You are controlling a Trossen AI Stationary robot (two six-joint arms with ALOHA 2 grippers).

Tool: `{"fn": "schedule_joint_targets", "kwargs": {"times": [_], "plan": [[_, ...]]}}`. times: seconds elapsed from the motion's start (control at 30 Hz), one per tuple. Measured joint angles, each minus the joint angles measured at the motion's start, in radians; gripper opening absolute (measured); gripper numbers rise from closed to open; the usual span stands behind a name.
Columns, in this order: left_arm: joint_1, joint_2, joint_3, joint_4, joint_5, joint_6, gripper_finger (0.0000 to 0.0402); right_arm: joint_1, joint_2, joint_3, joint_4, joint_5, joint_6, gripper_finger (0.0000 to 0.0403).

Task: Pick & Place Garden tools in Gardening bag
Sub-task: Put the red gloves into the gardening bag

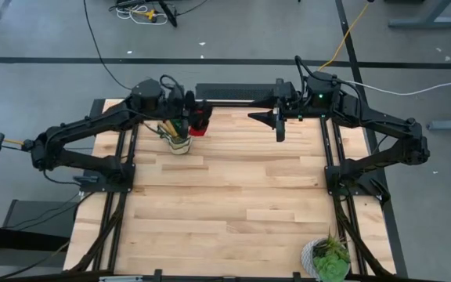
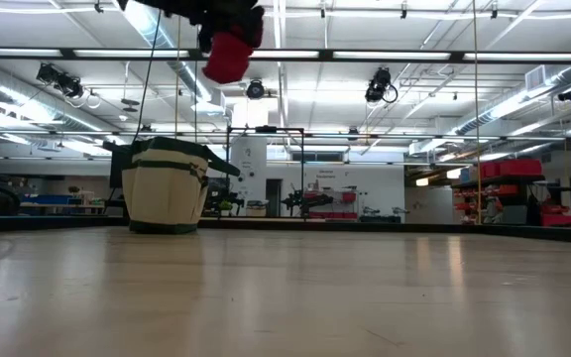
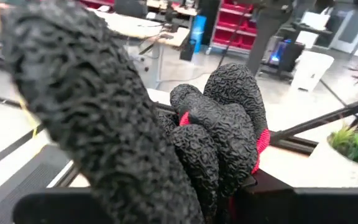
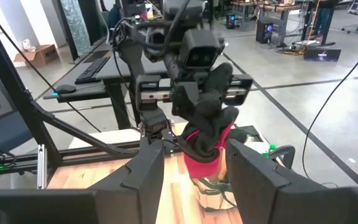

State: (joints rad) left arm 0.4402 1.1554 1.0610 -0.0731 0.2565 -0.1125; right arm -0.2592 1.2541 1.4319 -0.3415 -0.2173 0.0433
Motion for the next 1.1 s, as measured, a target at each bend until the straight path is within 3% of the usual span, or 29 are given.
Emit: {"fn": "schedule_joint_targets", "kwargs": {"times": [0.33,0.5,1.1], "plan": [[0.081,-0.174,-0.168,0.013,-0.034,0.02,0.0048,-0.006,0.0,0.0,0.004,0.0,0.0,0.0171],[0.13,-0.221,-0.222,0.011,0.023,0.028,0.0048,-0.006,0.0,0.0,0.004,0.0,0.0,0.0171],[0.241,-0.219,-0.3,-0.044,0.041,0.103,0.0048,-0.006,0.0,0.0,0.005,0.05,0.024,0.0171]]}}
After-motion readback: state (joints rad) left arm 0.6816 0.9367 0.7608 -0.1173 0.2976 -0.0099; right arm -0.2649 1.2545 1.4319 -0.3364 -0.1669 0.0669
